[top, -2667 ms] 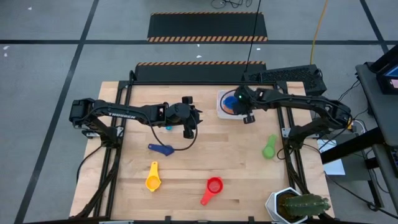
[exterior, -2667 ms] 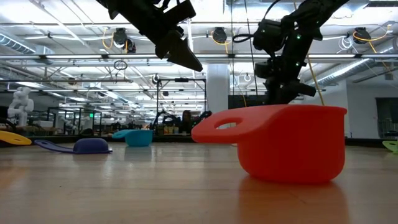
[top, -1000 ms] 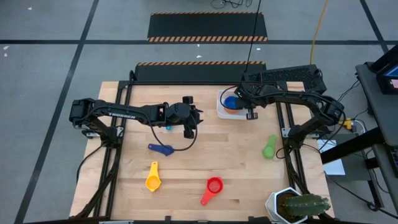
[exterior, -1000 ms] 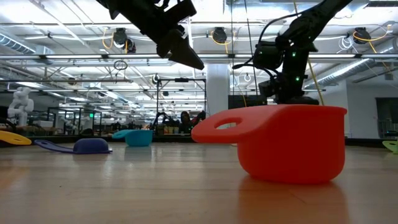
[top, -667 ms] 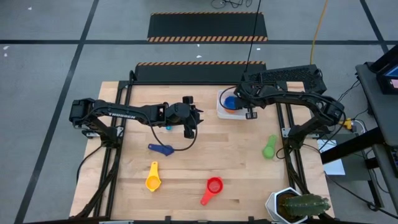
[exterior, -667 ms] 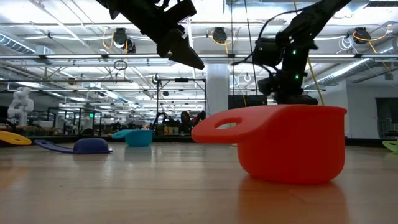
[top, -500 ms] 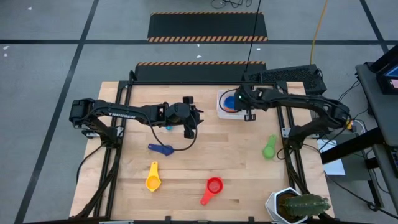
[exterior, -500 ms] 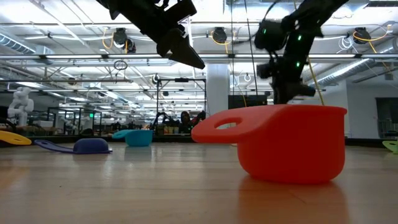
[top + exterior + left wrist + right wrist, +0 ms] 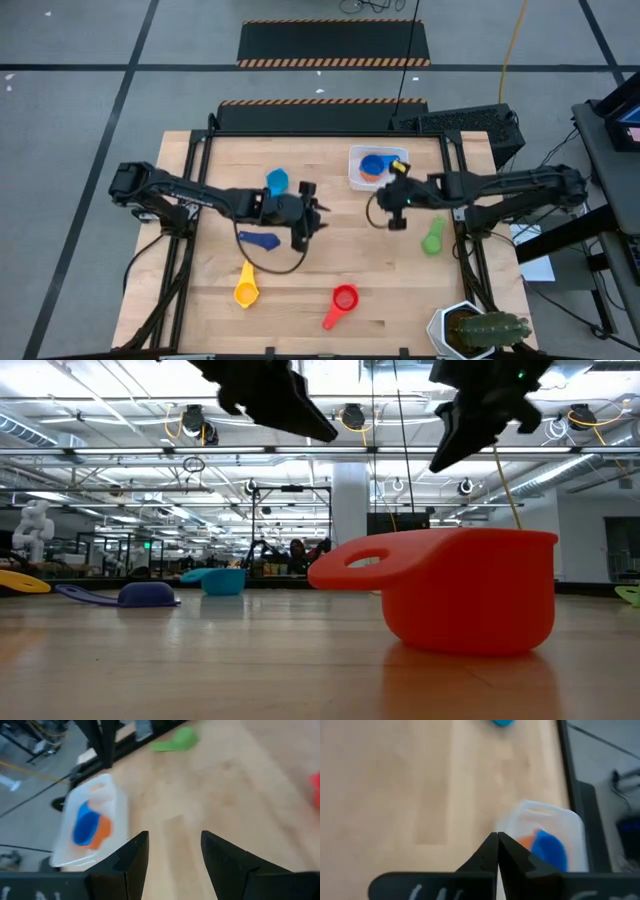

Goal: Nest measuring cups in basket
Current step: Stack the red measuring cup on top of the blue measuring cup in the white bin

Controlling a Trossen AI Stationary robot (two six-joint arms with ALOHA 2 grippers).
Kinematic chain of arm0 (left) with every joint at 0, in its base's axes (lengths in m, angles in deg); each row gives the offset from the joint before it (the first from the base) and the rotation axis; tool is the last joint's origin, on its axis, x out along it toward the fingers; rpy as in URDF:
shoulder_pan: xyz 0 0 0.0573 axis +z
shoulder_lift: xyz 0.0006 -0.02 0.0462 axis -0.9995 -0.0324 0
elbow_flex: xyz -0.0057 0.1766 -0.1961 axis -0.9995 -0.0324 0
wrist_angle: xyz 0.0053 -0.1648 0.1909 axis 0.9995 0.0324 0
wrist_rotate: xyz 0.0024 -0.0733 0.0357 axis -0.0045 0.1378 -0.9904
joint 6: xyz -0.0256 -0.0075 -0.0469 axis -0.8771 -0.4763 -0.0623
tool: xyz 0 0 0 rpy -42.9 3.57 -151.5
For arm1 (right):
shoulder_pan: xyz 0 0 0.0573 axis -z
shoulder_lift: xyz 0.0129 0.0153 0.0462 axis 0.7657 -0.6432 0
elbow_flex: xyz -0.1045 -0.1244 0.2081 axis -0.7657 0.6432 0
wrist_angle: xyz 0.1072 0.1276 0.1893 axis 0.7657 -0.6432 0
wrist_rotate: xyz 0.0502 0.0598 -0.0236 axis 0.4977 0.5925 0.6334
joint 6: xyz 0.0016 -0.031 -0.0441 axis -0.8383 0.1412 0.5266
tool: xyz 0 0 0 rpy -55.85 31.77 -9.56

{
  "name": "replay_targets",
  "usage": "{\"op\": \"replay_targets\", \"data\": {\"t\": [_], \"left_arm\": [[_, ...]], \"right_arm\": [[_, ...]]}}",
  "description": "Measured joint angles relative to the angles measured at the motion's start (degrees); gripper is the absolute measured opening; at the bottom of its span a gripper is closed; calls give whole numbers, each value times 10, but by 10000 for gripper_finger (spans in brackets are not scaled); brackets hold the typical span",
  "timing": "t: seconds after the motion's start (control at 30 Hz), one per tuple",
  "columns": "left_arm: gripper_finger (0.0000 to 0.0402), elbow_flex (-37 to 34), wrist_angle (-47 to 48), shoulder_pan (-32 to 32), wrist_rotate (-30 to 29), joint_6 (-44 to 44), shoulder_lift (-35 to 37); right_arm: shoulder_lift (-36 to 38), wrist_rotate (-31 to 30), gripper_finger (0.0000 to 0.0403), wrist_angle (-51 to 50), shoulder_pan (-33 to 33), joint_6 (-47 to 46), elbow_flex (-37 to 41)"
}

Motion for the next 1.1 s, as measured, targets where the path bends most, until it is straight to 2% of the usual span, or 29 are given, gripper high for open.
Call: {"op": "replay_targets", "data": {"t": [0.13,0.4,0.57,0.83,1.1], "left_arm": [[184,0,37,-48,-26,-15,-5],[184,3,46,-105,-19,-51,-13],[184,56,68,-125,-12,-48,-71],[184,210,194,-134,50,44,-213],[184,245,217,-166,91,172,-258]], "right_arm": [[-4,0,0,12,-47,-40,0],[-5,0,0,42,-99,-92,0],[-5,1,0,59,-122,-108,0],[-5,1,0,55,-157,-118,0],[-5,1,0,36,-180,-107,1]]}}
